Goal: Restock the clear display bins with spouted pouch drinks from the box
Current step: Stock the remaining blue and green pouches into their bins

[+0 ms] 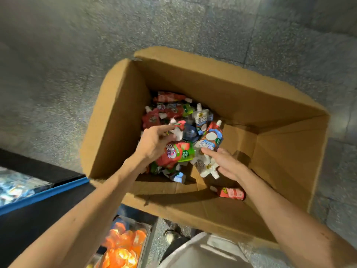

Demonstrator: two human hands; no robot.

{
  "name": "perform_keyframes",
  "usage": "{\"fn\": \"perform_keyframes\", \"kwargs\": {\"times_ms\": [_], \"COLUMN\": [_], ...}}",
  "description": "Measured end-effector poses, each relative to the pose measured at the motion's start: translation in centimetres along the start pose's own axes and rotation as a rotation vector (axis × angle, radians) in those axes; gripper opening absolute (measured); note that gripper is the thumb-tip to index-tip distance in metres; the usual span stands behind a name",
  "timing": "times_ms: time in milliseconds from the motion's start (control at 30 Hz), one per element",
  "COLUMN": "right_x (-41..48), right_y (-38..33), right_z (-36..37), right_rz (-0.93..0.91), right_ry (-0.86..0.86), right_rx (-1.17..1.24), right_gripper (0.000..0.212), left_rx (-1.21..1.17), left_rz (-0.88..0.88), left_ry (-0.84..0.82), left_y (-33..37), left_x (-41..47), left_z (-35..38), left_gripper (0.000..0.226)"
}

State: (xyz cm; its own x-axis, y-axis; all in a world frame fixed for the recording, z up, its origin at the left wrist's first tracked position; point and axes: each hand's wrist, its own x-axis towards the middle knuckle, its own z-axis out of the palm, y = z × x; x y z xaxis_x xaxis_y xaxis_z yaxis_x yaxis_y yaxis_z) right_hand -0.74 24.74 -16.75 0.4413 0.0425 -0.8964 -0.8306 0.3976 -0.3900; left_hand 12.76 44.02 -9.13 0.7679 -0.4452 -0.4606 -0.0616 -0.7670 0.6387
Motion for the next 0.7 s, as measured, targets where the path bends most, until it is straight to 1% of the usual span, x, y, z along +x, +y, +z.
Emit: {"fn": "perform_keyframes", "kwargs": {"times_ms": [33,100,133,200,267,300,367,400,433,533,567,633,700], "right_x": [-0.9,-2.8,-3.7,-6.8,-10.2,-12.1,-15.7,-17.4,-19.5,-24.8,-26.4,-29.4,-32.2], "right_y": [-0.7,-1.5,-1.7,-2.4,-2.6,-2.5,-1.6,-0.9,-0.2,2.6,3.6,5.6,7.5], "right_z": [0.6,2.1,2.9,5.5,8.6,10.4,14.0,15.7,17.7,23.6,25.7,30.2,34.2], "right_rz": [-0.01,-0.069,-0.102,-0.176,-0.235,-0.264,-0.307,-0.333,-0.36,-0.4,-0.407,-0.397,-0.365], "right_ry": [-0.02,-0.067,-0.098,-0.151,-0.184,-0.2,-0.239,-0.258,-0.3,-0.491,-0.522,-0.657,-0.776], "right_rx": [0.025,0.03,0.037,0.036,0.026,0.015,0.014,-0.006,-0.024,-0.086,-0.108,-0.132,-0.156], "right_gripper": [0.054,0.091,0.101,0.098,0.106,0.098,0.048,0.028,0.019,0.026,0.031,0.043,0.039], "left_rx": [-0.106,-0.288,-0.347,-0.443,-0.532,-0.555,-0.564,-0.589,-0.634,-0.732,-0.739,-0.719,-0.739], "left_rz": [0.011,0.036,0.055,0.103,0.144,0.167,0.222,0.244,0.258,0.299,0.312,0.331,0.322], "left_ry": [0.023,0.079,0.12,0.216,0.315,0.354,0.446,0.493,0.537,0.713,0.789,0.935,1.044], "left_y": [0.3,0.5,0.7,1.1,1.6,1.8,2.0,1.8,1.5,0.2,-0.5,-1.5,-2.5], "left_x": [-2.0,-6.2,-8.4,-12.7,-17.2,-19.6,-25.0,-27.6,-30.4,-38.5,-41.0,-46.1,-50.2], "left_z": [-1.1,-3.2,-4.1,-5.5,-6.7,-7.2,-8.0,-8.3,-8.7,-9.9,-10.4,-11.5,-12.4], "left_gripper": [0.028,0.024,0.026,0.03,0.032,0.033,0.039,0.039,0.038,0.027,0.023,0.022,0.021]}}
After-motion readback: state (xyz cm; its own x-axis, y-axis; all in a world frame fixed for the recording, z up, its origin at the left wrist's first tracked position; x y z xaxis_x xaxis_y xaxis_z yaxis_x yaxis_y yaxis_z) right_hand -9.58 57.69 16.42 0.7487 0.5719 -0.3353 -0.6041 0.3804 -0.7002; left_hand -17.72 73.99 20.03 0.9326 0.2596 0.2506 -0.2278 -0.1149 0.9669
